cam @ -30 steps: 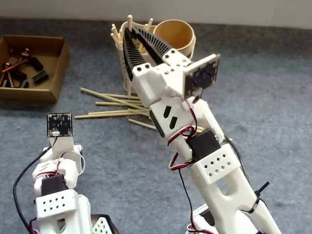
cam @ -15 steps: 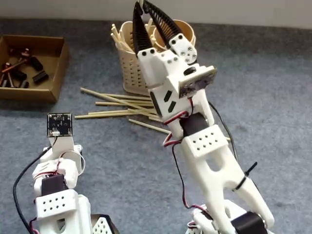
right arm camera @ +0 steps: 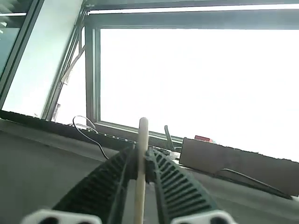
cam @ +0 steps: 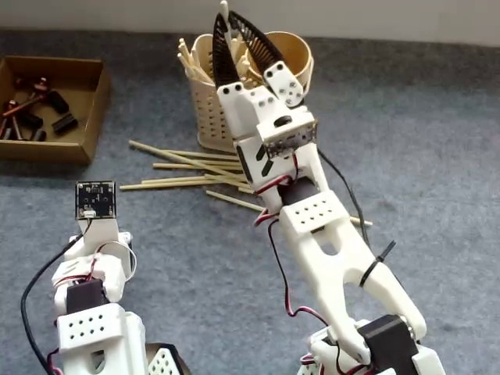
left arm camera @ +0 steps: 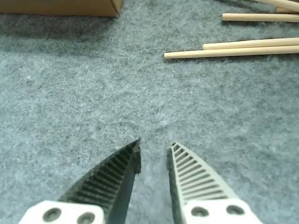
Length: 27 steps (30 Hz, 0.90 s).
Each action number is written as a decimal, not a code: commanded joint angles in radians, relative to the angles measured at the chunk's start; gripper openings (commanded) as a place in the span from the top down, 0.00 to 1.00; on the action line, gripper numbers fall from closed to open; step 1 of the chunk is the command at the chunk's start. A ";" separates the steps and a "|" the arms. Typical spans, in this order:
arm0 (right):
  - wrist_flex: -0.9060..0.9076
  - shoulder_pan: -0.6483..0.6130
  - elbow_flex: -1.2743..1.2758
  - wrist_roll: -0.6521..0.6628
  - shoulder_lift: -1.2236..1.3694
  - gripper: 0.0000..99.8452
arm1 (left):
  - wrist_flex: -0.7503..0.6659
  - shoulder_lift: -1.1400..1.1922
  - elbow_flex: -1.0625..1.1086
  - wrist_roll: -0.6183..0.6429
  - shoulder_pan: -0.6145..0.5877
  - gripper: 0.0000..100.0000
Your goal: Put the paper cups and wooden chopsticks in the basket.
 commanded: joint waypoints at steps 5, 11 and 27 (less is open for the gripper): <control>-0.027 0.008 0.111 0.011 -0.004 1.00 | -0.018 -0.008 -0.005 -0.005 -0.013 0.90; 0.022 0.010 0.196 -0.052 -0.002 0.99 | -0.018 -0.008 -0.005 -0.005 -0.013 0.90; 0.341 0.059 0.200 -0.252 -0.200 0.85 | -0.018 -0.008 -0.005 -0.005 -0.010 0.90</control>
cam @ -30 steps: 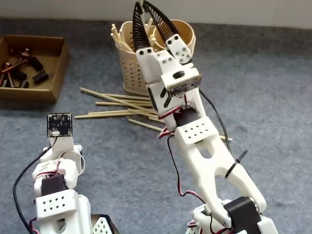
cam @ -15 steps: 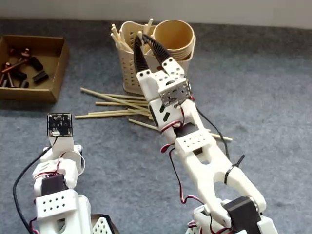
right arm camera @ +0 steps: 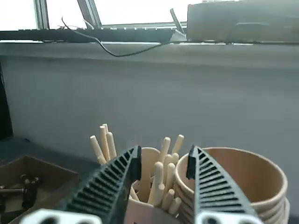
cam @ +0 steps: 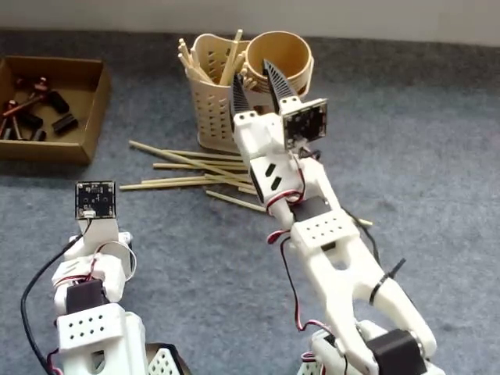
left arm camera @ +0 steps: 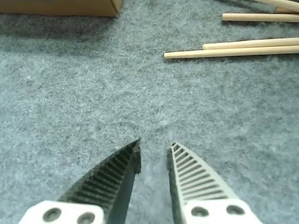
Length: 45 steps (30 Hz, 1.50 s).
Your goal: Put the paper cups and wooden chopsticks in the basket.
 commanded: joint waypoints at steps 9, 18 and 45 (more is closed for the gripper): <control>0.435 0.005 -0.001 -0.017 -0.325 0.85 | -0.018 -0.008 -0.005 -0.005 -0.010 0.90; 0.786 -0.091 0.001 -0.018 -0.544 0.87 | -0.018 -0.008 -0.004 -0.005 -0.010 0.90; 1.145 -0.252 -0.030 0.196 -0.203 0.89 | -0.018 -0.008 -0.004 -0.005 -0.012 0.90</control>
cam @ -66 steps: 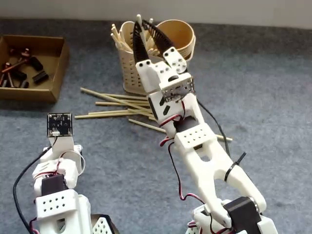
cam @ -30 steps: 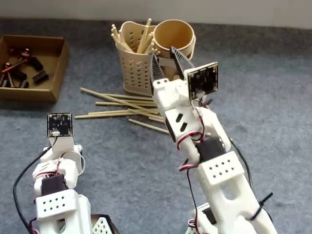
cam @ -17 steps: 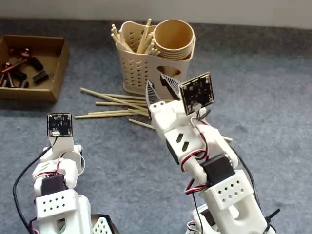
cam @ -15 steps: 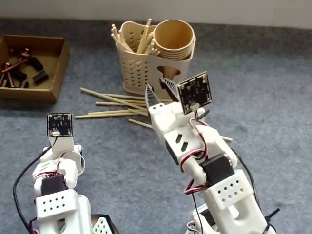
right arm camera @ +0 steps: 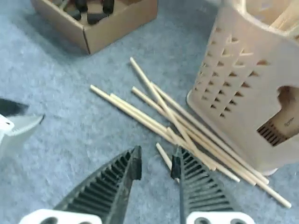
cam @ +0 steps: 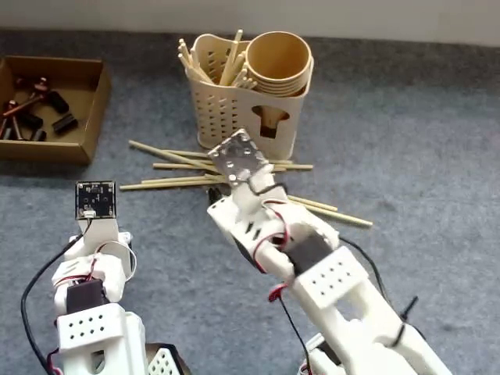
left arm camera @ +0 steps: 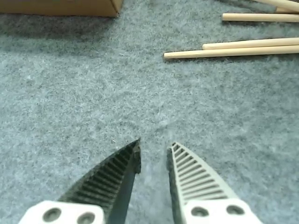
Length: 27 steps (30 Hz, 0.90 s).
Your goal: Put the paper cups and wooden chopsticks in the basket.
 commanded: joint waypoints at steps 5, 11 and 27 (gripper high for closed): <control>0.004 -0.007 -0.113 0.143 0.282 0.89 | -0.018 -0.008 -0.004 -0.005 -0.012 0.90; 0.004 0.030 -0.171 0.169 0.443 0.89 | -0.018 -0.008 -0.004 -0.005 -0.012 0.90; 0.001 0.071 -0.427 0.215 0.809 0.89 | -0.015 -0.008 -0.004 -0.005 -0.010 0.90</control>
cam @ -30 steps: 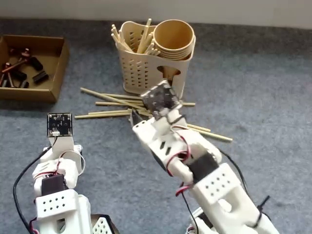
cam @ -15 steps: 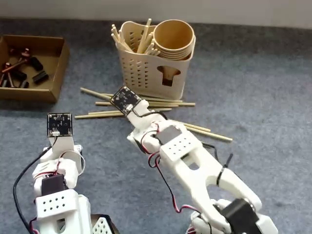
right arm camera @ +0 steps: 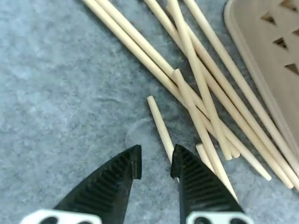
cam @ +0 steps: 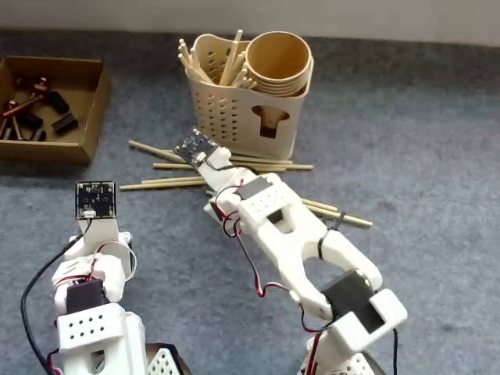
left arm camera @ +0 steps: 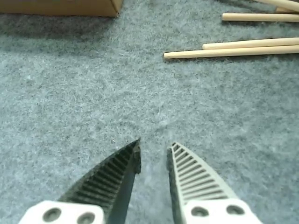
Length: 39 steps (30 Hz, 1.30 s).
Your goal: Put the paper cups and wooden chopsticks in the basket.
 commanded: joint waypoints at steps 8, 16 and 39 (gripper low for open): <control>0.001 0.019 -0.131 0.014 0.117 0.89 | -0.015 -0.008 -0.004 -0.005 -0.010 0.90; 0.001 0.062 -0.219 0.014 0.245 0.89 | -0.014 -0.008 -0.004 -0.005 -0.010 0.90; 0.377 0.044 -0.349 0.158 0.282 0.99 | -0.014 -0.008 -0.004 -0.005 -0.010 0.90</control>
